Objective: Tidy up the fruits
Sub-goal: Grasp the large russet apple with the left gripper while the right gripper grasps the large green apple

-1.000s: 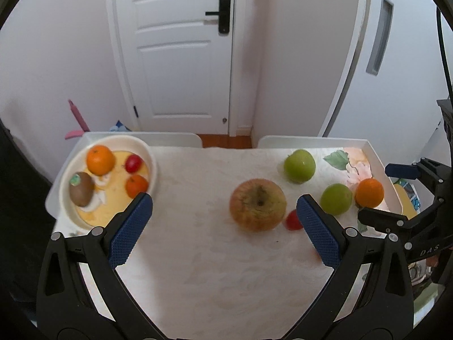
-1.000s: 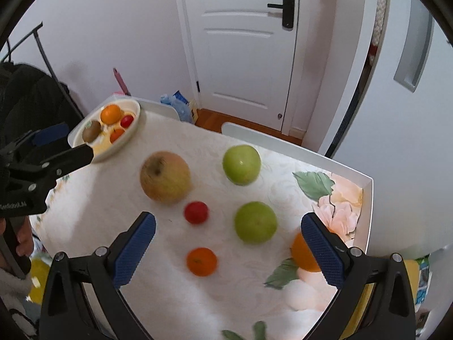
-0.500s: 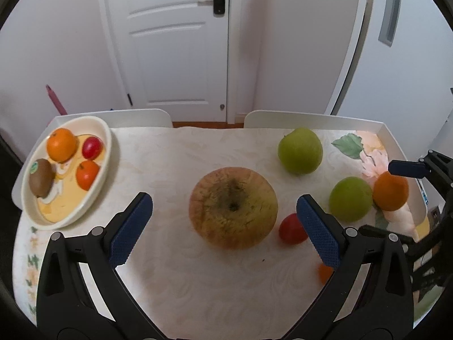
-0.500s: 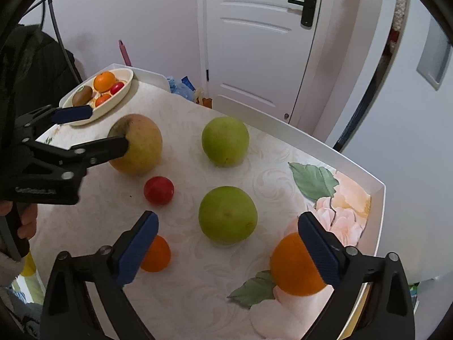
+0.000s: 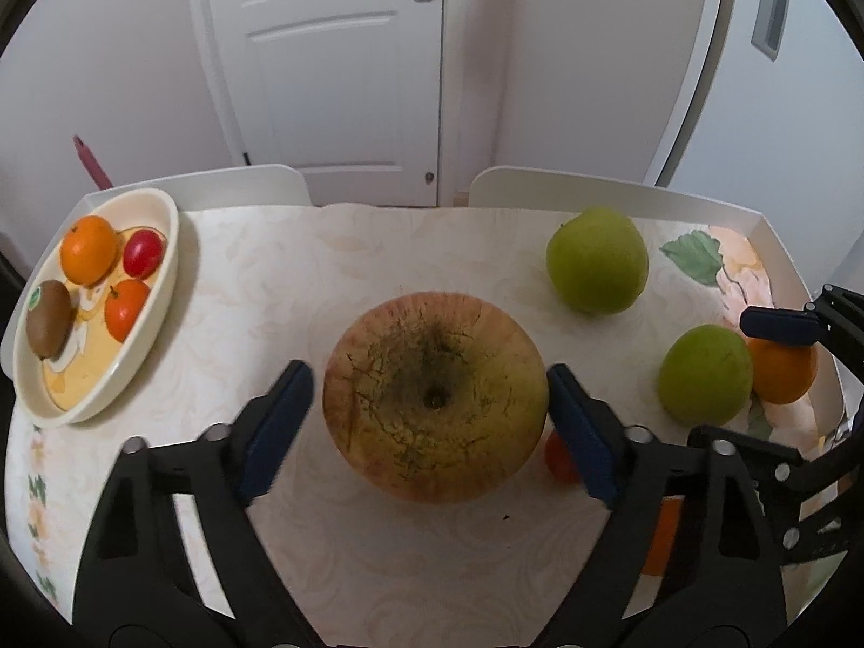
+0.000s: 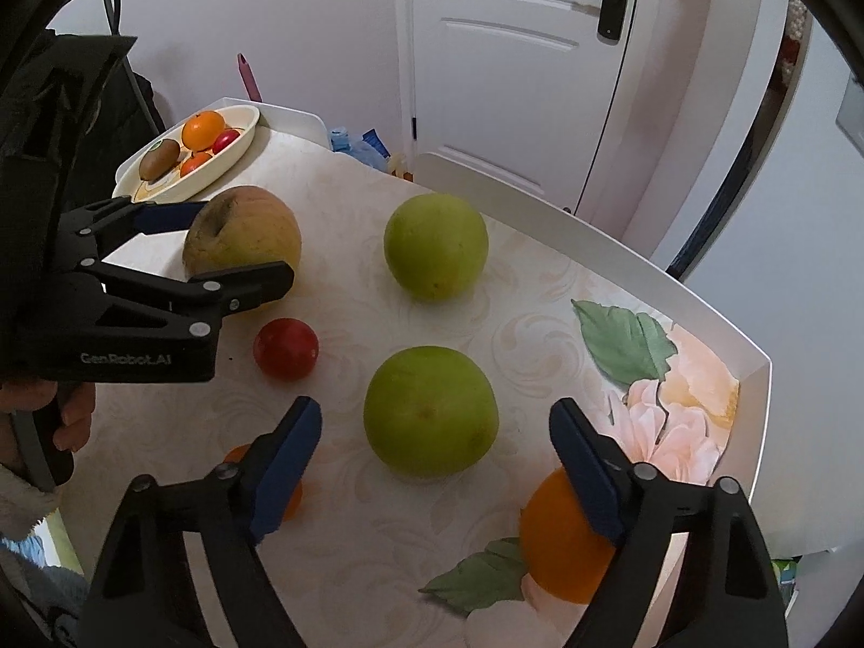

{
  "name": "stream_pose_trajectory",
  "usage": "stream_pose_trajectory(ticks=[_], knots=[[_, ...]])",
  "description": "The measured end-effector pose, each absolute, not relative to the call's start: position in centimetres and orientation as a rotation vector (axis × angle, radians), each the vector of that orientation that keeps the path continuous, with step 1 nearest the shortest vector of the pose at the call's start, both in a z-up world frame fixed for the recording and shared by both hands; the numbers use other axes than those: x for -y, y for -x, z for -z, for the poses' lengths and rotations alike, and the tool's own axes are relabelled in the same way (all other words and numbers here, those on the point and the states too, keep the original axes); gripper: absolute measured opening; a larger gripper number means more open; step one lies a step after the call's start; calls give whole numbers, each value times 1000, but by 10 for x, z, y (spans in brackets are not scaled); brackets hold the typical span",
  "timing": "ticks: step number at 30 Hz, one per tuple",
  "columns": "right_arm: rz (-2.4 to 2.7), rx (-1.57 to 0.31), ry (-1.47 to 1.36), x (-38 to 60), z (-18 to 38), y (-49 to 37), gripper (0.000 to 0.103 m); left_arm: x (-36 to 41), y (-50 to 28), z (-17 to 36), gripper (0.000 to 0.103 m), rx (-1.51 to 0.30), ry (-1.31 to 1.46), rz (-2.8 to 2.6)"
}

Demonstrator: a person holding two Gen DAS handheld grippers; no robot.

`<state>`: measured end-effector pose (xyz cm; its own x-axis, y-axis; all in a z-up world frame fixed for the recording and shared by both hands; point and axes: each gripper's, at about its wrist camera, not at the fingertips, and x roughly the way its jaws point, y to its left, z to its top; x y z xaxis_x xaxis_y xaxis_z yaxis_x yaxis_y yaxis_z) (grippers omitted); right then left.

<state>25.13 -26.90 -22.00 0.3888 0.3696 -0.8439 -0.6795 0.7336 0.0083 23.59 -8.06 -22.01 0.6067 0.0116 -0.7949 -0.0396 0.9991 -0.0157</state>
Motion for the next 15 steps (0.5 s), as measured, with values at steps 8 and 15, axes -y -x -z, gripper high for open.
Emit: stream_pose_trajectory(ticks=[8, 15], knots=[[-696, -965, 380, 269, 225, -251, 76, 82, -234, 222, 81, -921, 28, -21], [-709, -958, 399, 265, 228, -251, 75, 81, -229, 221, 81, -931, 12, -25]])
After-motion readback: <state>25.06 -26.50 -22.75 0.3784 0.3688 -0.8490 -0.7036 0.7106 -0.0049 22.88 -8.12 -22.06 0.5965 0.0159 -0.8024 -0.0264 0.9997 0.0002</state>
